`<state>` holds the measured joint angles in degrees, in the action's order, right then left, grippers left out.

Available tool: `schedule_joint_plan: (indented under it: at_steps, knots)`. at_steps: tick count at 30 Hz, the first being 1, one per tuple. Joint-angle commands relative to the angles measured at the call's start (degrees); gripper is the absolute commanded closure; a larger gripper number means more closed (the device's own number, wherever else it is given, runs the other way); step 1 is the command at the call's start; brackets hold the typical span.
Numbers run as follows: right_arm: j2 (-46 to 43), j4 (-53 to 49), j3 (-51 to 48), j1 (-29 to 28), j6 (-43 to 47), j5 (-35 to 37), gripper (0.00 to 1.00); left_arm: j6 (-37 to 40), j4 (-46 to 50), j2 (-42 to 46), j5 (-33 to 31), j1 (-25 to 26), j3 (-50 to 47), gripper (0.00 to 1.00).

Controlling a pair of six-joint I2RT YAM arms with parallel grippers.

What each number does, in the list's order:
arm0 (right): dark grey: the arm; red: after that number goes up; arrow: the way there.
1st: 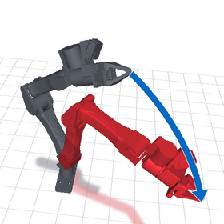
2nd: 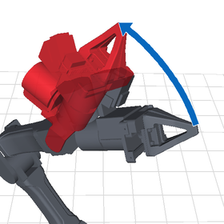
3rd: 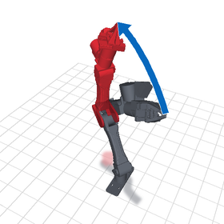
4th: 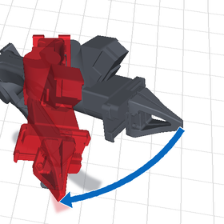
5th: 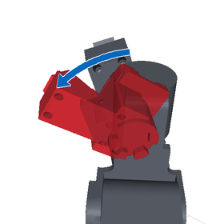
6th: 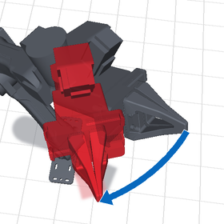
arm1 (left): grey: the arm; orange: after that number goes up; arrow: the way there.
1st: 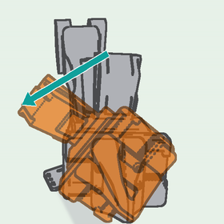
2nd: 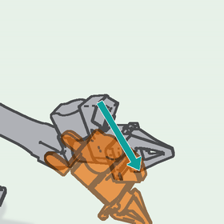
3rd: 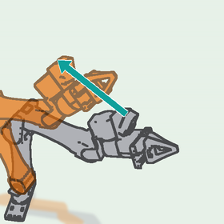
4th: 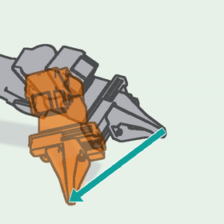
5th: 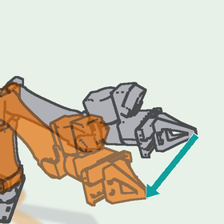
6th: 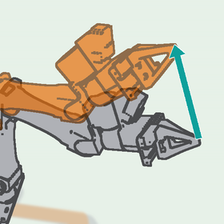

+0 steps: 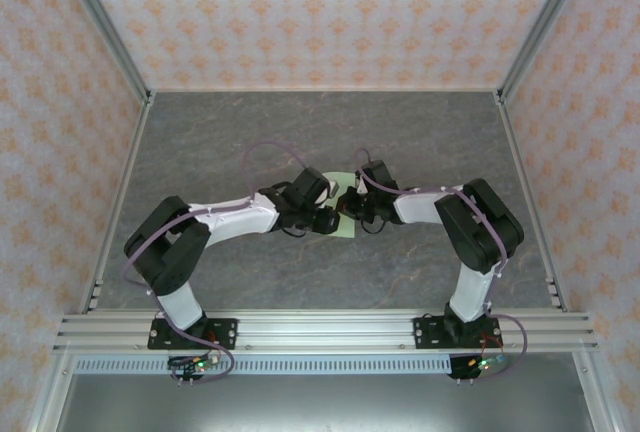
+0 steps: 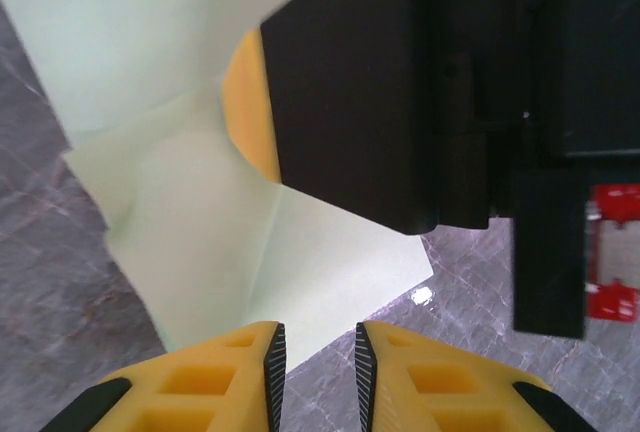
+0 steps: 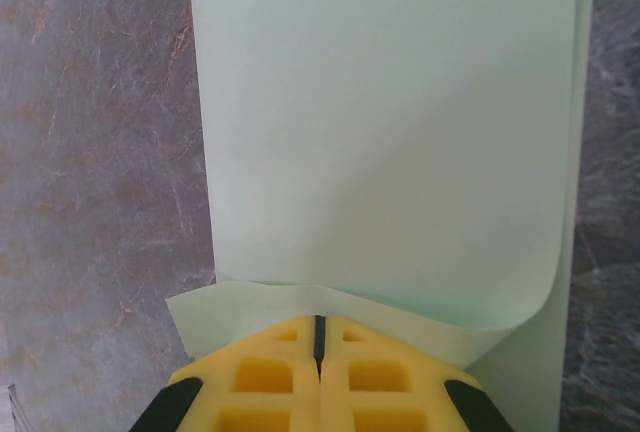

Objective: Fold a paper plane with a square sheet of paper (fold left side to right side)
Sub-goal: Fold the triangle a second time at the center of the table.

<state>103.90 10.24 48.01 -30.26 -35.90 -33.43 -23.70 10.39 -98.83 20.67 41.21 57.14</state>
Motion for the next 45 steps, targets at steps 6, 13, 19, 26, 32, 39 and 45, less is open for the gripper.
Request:
schedule_joint_plan:
  at_steps: [6, 13, 19, 26, 32, 39, 45]
  knots:
    - [0.9, -5.6, 0.3, 0.0, 1.4, 3.9, 0.96, -1.0, -2.2, -3.0, 0.8, -0.3, -0.2, 0.73]
    - [0.8, -6.2, 0.6, 0.0, 1.8, 4.1, 0.96, -0.7, -0.7, -4.0, -1.9, -0.3, -0.6, 0.74]
    - [0.6, -6.5, 0.5, 0.0, 1.9, 4.2, 0.96, -1.1, -0.5, -4.7, -3.2, -0.3, -1.2, 0.75]
    - [0.5, -6.7, 0.6, 0.0, 2.1, 4.3, 0.96, -1.3, -0.4, -4.6, -3.8, -0.5, -1.9, 0.76]
    - [0.2, -7.2, 0.9, 0.0, 2.6, 4.2, 0.96, -1.4, -0.2, -3.8, -4.9, -0.6, -3.6, 0.81]
    - [-3.1, -5.5, 0.7, 0.9, 3.2, 1.4, 0.98, -2.0, -2.6, -3.6, -3.1, -0.9, -6.5, 0.93]
    - [-9.4, -3.4, -2.1, 0.0, 2.6, 1.8, 0.99, -2.4, -4.4, -4.3, -1.4, -1.1, -7.3, 0.98]
